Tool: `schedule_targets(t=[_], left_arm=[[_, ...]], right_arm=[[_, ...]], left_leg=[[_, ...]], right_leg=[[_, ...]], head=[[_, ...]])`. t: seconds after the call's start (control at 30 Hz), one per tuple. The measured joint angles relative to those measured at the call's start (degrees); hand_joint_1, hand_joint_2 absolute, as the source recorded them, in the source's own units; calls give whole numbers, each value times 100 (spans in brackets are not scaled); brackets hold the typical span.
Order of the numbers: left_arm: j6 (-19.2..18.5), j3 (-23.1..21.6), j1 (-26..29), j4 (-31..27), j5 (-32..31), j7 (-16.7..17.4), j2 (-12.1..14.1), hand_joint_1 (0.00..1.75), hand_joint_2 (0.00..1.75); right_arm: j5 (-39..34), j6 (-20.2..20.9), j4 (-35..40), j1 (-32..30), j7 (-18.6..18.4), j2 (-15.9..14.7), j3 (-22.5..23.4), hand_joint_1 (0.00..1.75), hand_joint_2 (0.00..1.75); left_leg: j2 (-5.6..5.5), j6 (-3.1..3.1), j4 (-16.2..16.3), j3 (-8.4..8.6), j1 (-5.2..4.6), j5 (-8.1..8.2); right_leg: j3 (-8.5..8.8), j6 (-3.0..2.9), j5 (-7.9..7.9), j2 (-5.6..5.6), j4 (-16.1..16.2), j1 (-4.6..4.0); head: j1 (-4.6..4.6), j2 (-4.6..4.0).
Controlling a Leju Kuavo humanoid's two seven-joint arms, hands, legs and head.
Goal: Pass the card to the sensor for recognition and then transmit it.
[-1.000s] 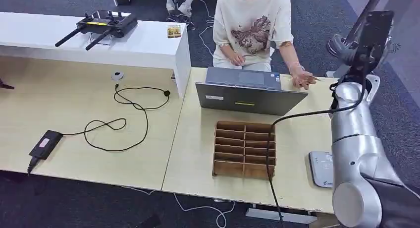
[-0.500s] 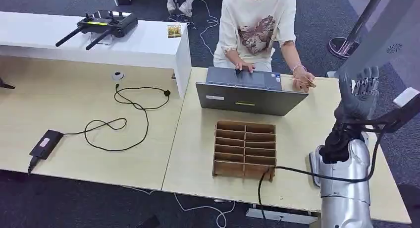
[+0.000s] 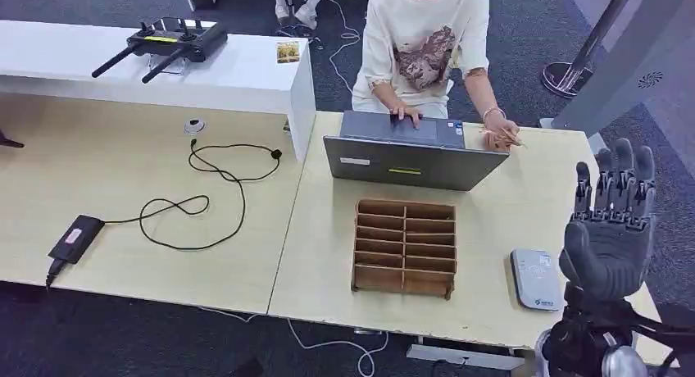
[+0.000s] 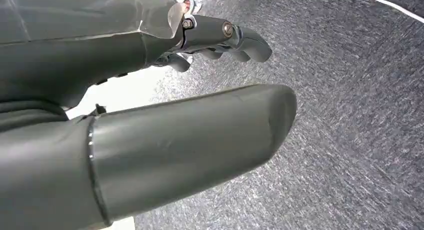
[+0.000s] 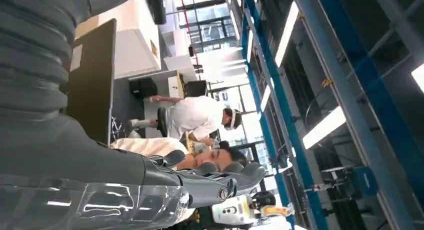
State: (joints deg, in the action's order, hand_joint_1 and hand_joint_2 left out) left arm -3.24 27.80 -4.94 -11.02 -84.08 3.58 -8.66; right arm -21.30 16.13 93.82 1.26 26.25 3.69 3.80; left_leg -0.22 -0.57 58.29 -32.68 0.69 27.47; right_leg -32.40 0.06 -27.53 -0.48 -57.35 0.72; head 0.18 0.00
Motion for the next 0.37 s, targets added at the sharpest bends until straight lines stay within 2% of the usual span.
schedule_targets(t=[0.17, 0.37], left_arm=[[-28, 0, -2, 0, -2, 0, 11, 0, 0], [-35, 0, -4, 0, 2, 0, 9, 0, 0]], right_arm=[[456, 260, 419, -366, 17, 118, -192, 0, 175], [625, 382, 504, -621, 44, 144, -313, 0, 175]], left_leg=[[1, -1, 0, 1, 0, -1], [2, -1, 0, 1, -1, -1]], right_leg=[[-1, 0, 0, 1, -1, 0], [0, 0, 0, 1, -1, 1]], head=[[0, 0], [-2, 0]])
